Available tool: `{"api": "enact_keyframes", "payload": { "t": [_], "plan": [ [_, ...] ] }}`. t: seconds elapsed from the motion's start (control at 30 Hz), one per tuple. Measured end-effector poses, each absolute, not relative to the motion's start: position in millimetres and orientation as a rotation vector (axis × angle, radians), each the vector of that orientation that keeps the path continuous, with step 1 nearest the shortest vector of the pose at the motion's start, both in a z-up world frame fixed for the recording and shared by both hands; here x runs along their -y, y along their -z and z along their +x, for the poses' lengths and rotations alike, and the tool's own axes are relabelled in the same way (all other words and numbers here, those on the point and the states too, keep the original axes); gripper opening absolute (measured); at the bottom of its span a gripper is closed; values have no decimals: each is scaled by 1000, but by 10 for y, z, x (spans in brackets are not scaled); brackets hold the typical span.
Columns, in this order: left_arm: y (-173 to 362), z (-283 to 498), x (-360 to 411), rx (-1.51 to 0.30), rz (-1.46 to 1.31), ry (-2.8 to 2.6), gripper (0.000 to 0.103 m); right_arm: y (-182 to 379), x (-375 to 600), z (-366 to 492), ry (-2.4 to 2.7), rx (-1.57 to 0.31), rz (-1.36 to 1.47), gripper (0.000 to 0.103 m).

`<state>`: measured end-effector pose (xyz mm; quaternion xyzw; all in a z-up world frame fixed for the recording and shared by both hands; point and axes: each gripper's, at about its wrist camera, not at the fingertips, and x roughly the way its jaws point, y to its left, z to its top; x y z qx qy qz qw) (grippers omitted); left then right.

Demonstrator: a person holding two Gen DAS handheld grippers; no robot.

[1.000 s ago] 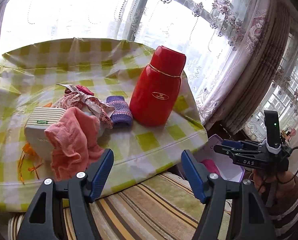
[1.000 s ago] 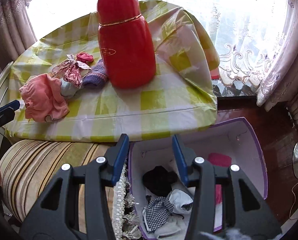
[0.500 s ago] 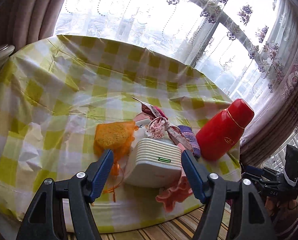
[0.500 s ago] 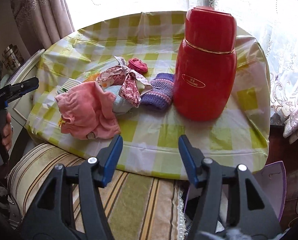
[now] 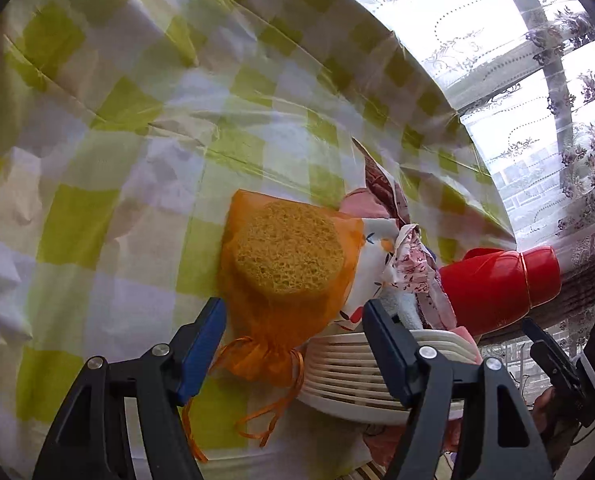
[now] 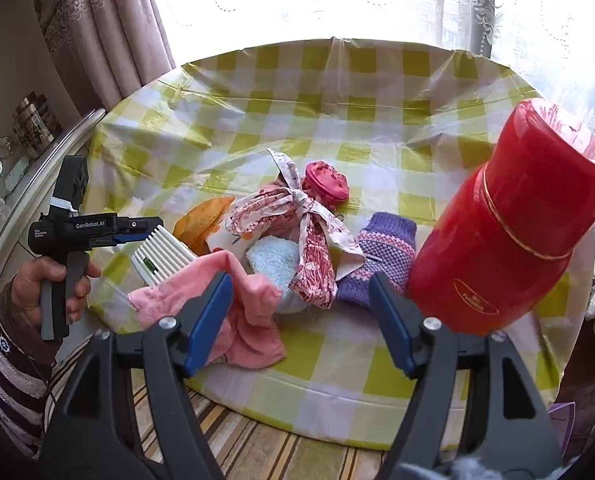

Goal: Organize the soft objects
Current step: 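Grasp the orange mesh pouch with the left tool while the right tool grasps the pink floral cloth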

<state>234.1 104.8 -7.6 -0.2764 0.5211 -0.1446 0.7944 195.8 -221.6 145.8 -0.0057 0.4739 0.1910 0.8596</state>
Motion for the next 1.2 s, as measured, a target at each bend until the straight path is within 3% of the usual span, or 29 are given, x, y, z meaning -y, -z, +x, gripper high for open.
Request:
{"api": "enact_keyframes", "payload": {
  "t": [0.17, 0.33, 0.63, 0.73, 0.77, 1.2],
  "plan": [
    [164, 2514, -1011, -1145, -629, 307, 91, -1359, 2132, 2306, -406, -1029, 25, 77],
    [187, 2731, -861, -1186, -588, 307, 100, -1233, 2081, 2614, -426, -1089, 107, 79],
    [300, 2912, -581, -1245, -395, 289, 99, -881, 1992, 3006, -411, -1178, 140, 82],
    [354, 2929, -588, -1242, -421, 314, 80, -710, 1933, 3095, -416, -1208, 124, 82],
    [351, 2928, -593, -1238, -413, 315, 79, -656, 1917, 3122, -417, -1217, 121, 82],
    [223, 2791, -799, -1157, -493, 328, 78, -236, 1829, 3297, -430, -1278, 113, 80]
  ]
}}
